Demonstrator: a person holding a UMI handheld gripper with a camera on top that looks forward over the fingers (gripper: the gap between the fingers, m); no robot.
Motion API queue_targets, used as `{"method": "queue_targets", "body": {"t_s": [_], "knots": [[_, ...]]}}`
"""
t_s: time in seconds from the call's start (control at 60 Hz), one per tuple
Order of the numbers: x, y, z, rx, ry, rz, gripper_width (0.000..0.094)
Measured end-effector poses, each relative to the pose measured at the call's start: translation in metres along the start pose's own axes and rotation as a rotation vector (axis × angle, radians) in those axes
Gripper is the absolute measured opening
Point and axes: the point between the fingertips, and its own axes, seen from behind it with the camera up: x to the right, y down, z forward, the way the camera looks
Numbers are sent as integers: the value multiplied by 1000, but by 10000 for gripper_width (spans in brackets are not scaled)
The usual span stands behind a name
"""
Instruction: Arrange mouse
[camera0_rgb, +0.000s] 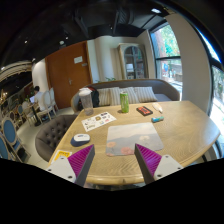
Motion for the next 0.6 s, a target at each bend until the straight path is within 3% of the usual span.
{"method": "queue_targets", "body": {"t_s": [0.333, 0.55, 0.6], "knots": [[-132, 89, 89, -119, -212, -134, 825], [-186, 114, 154, -229, -270, -148, 820], [-191, 104, 168, -202, -262, -147, 810]]}}
